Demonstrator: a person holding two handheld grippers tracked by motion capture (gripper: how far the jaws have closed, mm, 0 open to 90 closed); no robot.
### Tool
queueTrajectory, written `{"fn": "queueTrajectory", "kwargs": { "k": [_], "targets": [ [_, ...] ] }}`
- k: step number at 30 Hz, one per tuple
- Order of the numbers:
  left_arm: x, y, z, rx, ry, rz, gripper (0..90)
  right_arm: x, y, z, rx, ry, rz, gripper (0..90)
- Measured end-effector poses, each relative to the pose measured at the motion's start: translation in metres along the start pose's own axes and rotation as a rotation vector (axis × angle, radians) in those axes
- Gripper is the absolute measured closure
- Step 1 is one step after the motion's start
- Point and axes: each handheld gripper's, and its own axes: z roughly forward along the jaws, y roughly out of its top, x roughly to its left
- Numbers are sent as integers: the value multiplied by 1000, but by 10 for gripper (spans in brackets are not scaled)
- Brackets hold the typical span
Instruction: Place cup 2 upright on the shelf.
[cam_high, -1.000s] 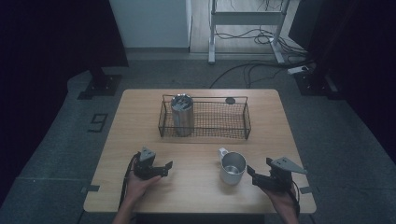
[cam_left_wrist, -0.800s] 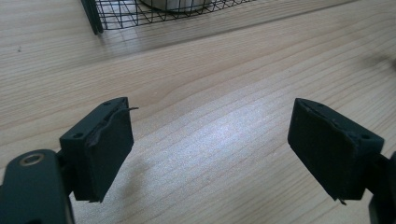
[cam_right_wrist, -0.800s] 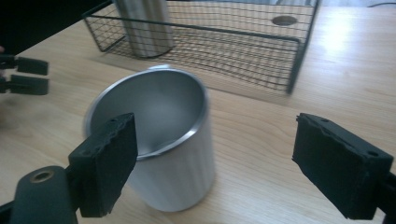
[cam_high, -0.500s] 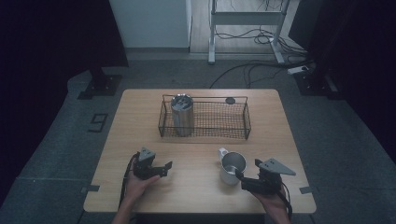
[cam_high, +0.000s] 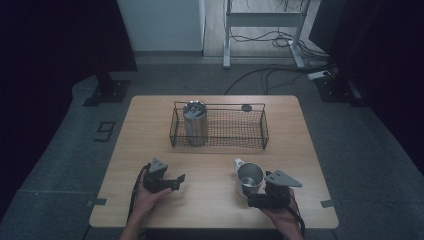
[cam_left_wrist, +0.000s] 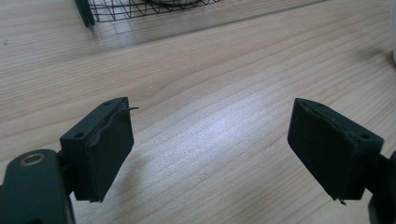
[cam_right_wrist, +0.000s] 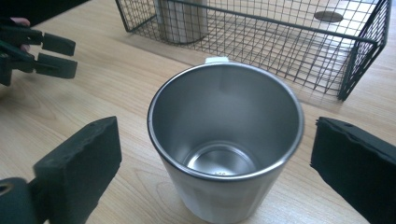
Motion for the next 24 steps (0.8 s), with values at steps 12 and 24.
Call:
{"fn": "queueTrajectory", "kwargs": {
  "k": [12, 24],
  "targets": [
    [-1, 0, 2, 10, -11, 4, 145, 7, -1, 19, 30, -65, -35, 0],
    [-4, 0, 3, 14, -16, 9, 145, 5, -6, 50, 79, -95, -47, 32]
  ]
}}
